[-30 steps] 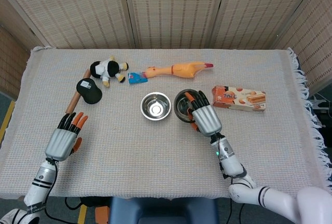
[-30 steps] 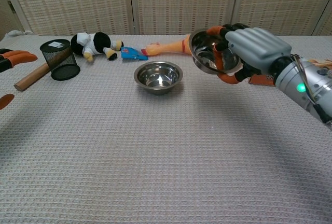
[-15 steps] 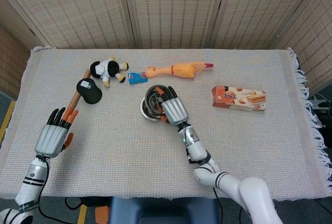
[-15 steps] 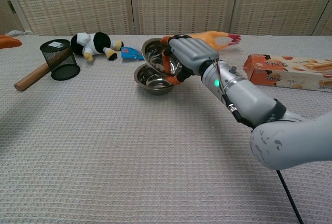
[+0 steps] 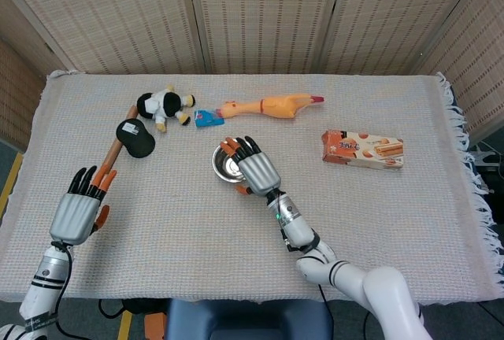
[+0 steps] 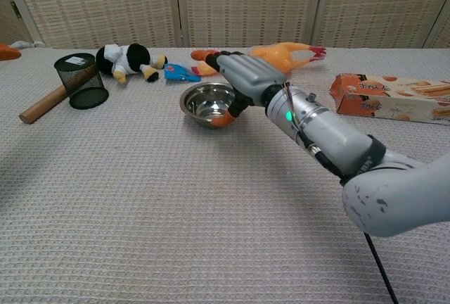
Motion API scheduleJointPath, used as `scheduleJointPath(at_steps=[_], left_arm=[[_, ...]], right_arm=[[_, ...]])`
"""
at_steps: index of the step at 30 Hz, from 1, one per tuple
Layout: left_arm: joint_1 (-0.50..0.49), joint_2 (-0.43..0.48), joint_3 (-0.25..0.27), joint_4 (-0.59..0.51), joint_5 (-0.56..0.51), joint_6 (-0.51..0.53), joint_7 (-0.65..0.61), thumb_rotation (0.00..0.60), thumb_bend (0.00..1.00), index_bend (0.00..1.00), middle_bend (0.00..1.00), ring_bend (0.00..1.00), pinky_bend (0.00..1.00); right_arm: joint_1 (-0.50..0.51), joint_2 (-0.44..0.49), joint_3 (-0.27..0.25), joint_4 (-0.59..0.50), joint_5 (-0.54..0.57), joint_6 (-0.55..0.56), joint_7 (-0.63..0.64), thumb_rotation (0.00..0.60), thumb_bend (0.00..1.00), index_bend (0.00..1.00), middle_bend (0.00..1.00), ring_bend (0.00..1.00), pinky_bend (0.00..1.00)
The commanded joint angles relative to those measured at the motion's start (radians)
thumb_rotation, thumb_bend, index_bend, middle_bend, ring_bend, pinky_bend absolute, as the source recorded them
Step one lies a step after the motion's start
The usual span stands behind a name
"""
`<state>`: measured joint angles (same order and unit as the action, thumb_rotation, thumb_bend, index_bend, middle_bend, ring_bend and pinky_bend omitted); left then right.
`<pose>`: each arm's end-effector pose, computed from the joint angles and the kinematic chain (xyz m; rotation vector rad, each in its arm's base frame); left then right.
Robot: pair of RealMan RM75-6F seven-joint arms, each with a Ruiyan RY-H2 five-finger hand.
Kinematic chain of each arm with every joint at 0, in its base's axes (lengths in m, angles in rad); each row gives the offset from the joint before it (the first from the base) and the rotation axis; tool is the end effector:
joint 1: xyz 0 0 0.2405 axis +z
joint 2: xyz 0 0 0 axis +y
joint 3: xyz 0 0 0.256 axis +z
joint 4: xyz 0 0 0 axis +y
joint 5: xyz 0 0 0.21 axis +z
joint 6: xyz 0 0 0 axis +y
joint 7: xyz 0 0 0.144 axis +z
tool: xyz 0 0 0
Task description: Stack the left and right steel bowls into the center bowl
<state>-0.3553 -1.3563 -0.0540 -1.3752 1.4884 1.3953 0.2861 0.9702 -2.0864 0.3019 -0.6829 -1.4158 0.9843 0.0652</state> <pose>-0.2775 0.2666 0.0918 -1.6230 -0.5541 -0.8320 -0.0724 -0.3946 -0.1116 1.8429 -0.8256 1.2418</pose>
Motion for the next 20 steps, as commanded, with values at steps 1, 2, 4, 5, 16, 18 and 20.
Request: scheduleJointPath(at_steps=[1, 2, 4, 5, 16, 18, 20], left_arm=[[0.039, 0.041, 0.022, -0.037, 0.006, 0.032, -0.001, 0.600, 0.49, 0.00, 0.00, 0.00, 0.07], [0.055, 0.055, 0.029, -0.046, 0.004, 0.041, -0.010, 0.600, 0.48, 0.00, 0.00, 0.00, 0.07], [0.095, 0.086, 0.046, -0.070, -0.006, 0.067, -0.041, 0.600, 0.48, 0.00, 0.00, 0.00, 0.07], [0.114, 0.097, 0.053, -0.078, -0.008, 0.083, -0.058, 0.600, 0.49, 0.00, 0.00, 0.00, 0.07], [0.233, 0.189, 0.085, -0.172, 0.006, 0.182, -0.173, 0.600, 0.48, 0.00, 0.00, 0.00, 0.08], [0.229, 0.191, 0.078, -0.171, 0.007, 0.173, -0.173, 0.600, 0.48, 0.00, 0.00, 0.00, 0.08], [0.227, 0.191, 0.071, -0.168, 0.007, 0.168, -0.169, 0.600, 0.48, 0.00, 0.00, 0.00, 0.08]], right_arm=[[-0.238, 0.342, -0.097, -0.501, -0.005, 0.176, -0.249, 0.600, 0.06, 0.00, 0.00, 0.00, 0.00], [-0.280, 0.406, -0.114, -0.591, 0.008, 0.200, -0.307, 0.600, 0.06, 0.00, 0.00, 0.00, 0.00], [-0.377, 0.554, -0.160, -0.774, 0.056, 0.247, -0.451, 0.600, 0.06, 0.00, 0.00, 0.00, 0.00], [-0.419, 0.611, -0.182, -0.841, 0.083, 0.270, -0.507, 0.600, 0.06, 0.00, 0.00, 0.00, 0.00], [-0.793, 0.839, -0.339, -0.990, 0.140, 0.607, -0.500, 0.600, 0.06, 0.00, 0.00, 0.00, 0.00], [-0.805, 0.861, -0.334, -0.998, 0.105, 0.627, -0.464, 0.600, 0.06, 0.00, 0.00, 0.00, 0.00], [-0.814, 0.870, -0.335, -1.000, 0.092, 0.630, -0.462, 0.600, 0.06, 0.00, 0.00, 0.00, 0.00]])
